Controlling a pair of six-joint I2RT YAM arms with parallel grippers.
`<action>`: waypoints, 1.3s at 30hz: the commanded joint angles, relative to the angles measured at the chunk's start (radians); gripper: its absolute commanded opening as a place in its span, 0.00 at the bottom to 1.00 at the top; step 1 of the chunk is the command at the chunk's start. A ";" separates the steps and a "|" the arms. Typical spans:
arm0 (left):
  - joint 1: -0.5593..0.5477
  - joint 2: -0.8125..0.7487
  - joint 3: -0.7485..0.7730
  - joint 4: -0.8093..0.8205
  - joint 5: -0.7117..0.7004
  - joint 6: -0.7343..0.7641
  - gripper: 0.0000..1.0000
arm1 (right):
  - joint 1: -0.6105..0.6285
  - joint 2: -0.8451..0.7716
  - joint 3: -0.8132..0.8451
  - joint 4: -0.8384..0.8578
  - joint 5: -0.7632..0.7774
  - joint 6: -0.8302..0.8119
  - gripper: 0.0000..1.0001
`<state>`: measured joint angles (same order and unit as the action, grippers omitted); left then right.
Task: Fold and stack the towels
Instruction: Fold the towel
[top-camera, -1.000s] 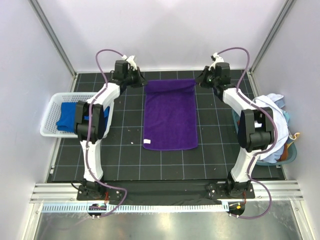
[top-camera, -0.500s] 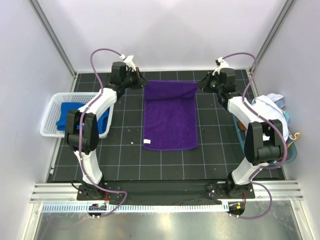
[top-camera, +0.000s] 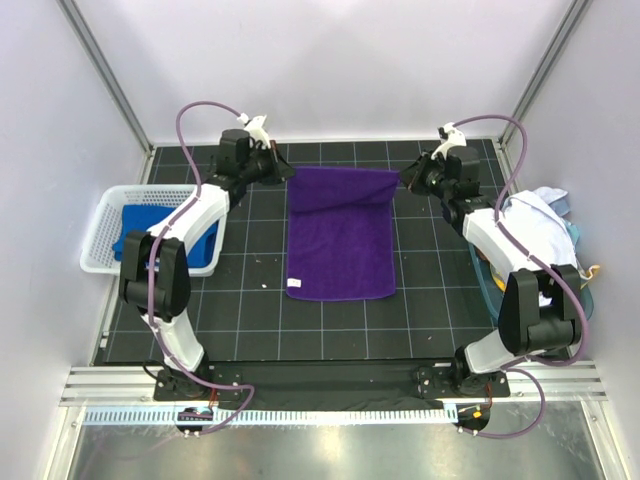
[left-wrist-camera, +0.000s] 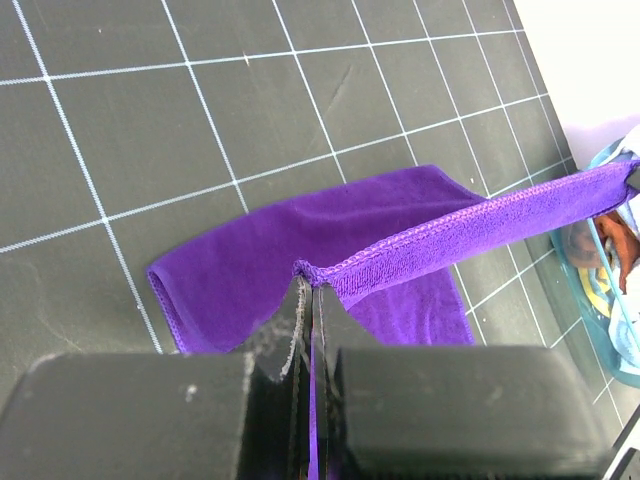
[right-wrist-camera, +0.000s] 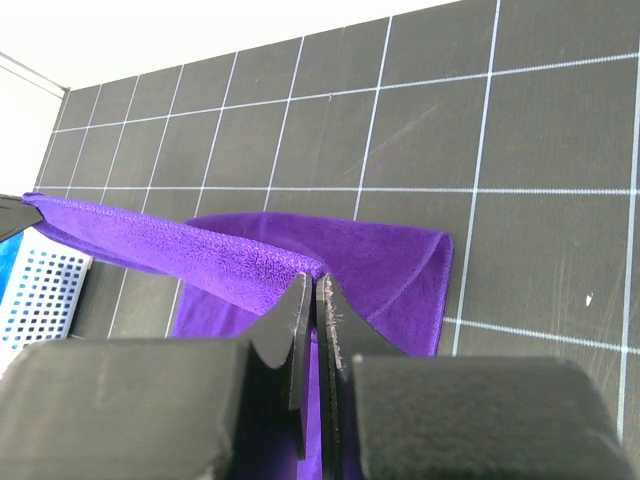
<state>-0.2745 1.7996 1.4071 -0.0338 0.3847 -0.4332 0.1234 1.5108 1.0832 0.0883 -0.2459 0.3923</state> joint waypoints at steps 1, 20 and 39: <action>-0.002 -0.066 -0.016 0.040 -0.021 0.022 0.00 | -0.001 -0.064 -0.017 0.034 0.028 0.005 0.01; -0.022 -0.167 -0.134 0.038 -0.041 0.010 0.00 | 0.036 -0.212 -0.175 0.030 0.046 0.042 0.01; -0.041 -0.232 -0.154 0.000 -0.046 0.017 0.00 | 0.059 -0.293 -0.229 0.002 0.068 0.045 0.01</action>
<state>-0.3103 1.6157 1.2526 -0.0399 0.3546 -0.4343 0.1772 1.2610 0.8627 0.0757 -0.2001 0.4301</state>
